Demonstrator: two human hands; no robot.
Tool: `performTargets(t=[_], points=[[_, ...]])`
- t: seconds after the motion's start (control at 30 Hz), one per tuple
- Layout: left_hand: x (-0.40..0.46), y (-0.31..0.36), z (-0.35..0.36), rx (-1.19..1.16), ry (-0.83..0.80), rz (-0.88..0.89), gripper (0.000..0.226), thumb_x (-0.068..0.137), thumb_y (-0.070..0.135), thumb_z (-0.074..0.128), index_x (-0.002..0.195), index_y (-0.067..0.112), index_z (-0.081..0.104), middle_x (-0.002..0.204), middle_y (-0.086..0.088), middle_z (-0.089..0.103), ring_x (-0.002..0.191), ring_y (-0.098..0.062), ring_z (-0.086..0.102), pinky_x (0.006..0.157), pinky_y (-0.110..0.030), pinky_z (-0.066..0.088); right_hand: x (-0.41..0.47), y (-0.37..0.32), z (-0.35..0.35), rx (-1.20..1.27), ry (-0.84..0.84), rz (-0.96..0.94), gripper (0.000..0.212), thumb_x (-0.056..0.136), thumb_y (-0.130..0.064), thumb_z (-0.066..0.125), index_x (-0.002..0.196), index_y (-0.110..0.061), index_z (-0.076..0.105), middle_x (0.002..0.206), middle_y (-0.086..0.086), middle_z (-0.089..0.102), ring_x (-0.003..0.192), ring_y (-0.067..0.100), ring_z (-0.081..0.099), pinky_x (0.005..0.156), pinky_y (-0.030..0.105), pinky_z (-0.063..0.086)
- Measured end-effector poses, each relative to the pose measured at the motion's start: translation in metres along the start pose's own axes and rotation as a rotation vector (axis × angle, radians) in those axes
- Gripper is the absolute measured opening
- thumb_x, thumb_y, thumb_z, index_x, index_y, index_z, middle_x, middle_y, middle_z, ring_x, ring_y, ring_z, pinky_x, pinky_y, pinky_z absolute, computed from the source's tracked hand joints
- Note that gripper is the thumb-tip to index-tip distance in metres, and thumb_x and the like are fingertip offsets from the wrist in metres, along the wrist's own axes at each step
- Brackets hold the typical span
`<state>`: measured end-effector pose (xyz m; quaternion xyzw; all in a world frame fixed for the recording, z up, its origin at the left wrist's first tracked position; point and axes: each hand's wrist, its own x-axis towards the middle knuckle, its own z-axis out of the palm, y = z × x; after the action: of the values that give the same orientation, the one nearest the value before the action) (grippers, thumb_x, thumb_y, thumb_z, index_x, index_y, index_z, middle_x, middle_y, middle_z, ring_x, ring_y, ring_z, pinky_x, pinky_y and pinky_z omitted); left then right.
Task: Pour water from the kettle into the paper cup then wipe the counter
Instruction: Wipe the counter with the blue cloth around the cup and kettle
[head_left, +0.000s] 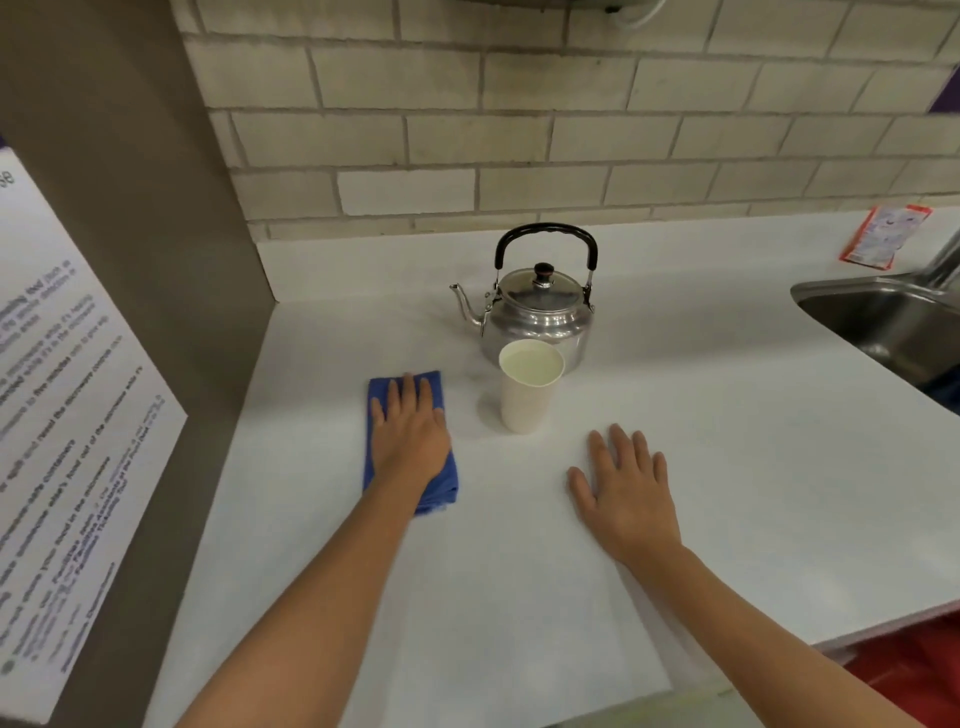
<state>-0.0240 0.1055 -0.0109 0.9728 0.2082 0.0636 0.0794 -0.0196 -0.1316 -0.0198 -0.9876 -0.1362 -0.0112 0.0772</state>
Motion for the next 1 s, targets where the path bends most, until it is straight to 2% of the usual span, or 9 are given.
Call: performTargets(t=[0.1,0.2,0.33,0.43,0.6,0.67,0.8,0.87,1.0], points=[[-0.040,0.010,0.009,-0.011,-0.010,0.185,0.051,0.097,0.029,0.019,0.145,0.012,0.008,0.157,-0.007,0.010,0.144,-0.024,0.007,0.117,-0.044,0.006,-0.001,0.000,-0.001,0.010,-0.004,0.000,0.061,0.096,-0.048,0.028,0.149,-0.018,0.021,0.158,0.008,0.016,0.145,0.030,0.009,0.118,0.046,0.011],[-0.069,-0.024,0.014,0.018,-0.018,0.314,0.051,0.097,0.032,0.014,0.145,0.017,0.006,0.157,-0.003,0.005,0.145,-0.017,0.003,0.117,-0.038,0.001,-0.002,0.001,-0.003,0.007,-0.004,-0.009,0.061,0.096,-0.048,0.028,0.149,-0.018,0.020,0.158,0.008,0.015,0.145,0.029,0.009,0.119,0.045,0.011],[-0.051,-0.058,-0.004,-0.014,-0.053,0.004,0.051,0.098,0.029,0.019,0.145,0.014,0.006,0.157,-0.006,0.003,0.145,-0.021,0.003,0.117,-0.042,0.004,-0.002,-0.002,-0.004,0.011,-0.028,0.003,0.062,0.096,-0.048,0.026,0.149,-0.018,0.018,0.159,0.007,0.012,0.146,0.029,0.006,0.119,0.045,0.009],[-0.064,-0.025,-0.014,-0.021,-0.033,-0.141,0.052,0.098,0.028,0.018,0.145,0.010,0.003,0.157,-0.009,0.001,0.144,-0.026,0.002,0.117,-0.046,0.002,-0.009,-0.007,-0.009,0.000,-0.034,-0.052,0.061,0.097,-0.048,0.025,0.149,-0.017,0.018,0.159,0.008,0.013,0.146,0.031,0.007,0.119,0.046,0.010],[-0.103,0.054,0.006,-0.069,-0.022,0.129,0.052,0.098,0.030,0.017,0.145,0.013,0.002,0.157,-0.007,0.000,0.145,-0.023,-0.001,0.117,-0.043,-0.001,-0.001,0.021,-0.020,-0.013,-0.035,-0.043,0.063,0.097,-0.049,0.023,0.150,-0.018,0.015,0.160,0.007,0.009,0.146,0.031,0.004,0.120,0.046,0.008],[-0.109,0.041,0.008,-0.058,-0.040,0.207,0.052,0.098,0.031,0.016,0.145,0.017,0.001,0.158,-0.002,0.000,0.145,-0.018,-0.002,0.118,-0.039,-0.001,0.003,0.027,-0.019,-0.011,-0.045,-0.040,0.063,0.096,-0.050,0.023,0.150,-0.018,0.015,0.160,0.007,0.009,0.146,0.030,0.004,0.120,0.046,0.008],[-0.095,-0.010,-0.001,-0.051,-0.031,0.030,0.050,0.098,0.030,0.017,0.145,0.017,0.005,0.158,-0.003,0.002,0.145,-0.018,0.002,0.118,-0.039,0.003,-0.001,0.016,-0.010,-0.001,-0.048,-0.027,0.064,0.095,-0.050,0.024,0.150,-0.018,0.016,0.159,0.008,0.011,0.146,0.031,0.005,0.119,0.047,0.008],[-0.088,-0.008,-0.003,-0.044,-0.029,-0.053,0.051,0.098,0.029,0.017,0.145,0.015,0.003,0.158,-0.005,0.002,0.145,-0.022,0.002,0.118,-0.042,0.003,-0.002,0.009,-0.005,-0.007,-0.057,-0.019,0.064,0.095,-0.050,0.023,0.150,-0.017,0.015,0.159,0.009,0.010,0.146,0.032,0.005,0.119,0.047,0.007],[-0.089,0.042,0.004,-0.062,-0.017,0.010,0.052,0.098,0.027,0.020,0.145,0.012,0.004,0.157,-0.007,0.003,0.144,-0.026,0.003,0.117,-0.044,0.003,0.000,-0.002,-0.001,-0.024,-0.056,-0.019,0.065,0.096,-0.050,0.020,0.150,-0.015,0.014,0.160,0.009,0.009,0.146,0.033,0.004,0.118,0.048,0.007]])
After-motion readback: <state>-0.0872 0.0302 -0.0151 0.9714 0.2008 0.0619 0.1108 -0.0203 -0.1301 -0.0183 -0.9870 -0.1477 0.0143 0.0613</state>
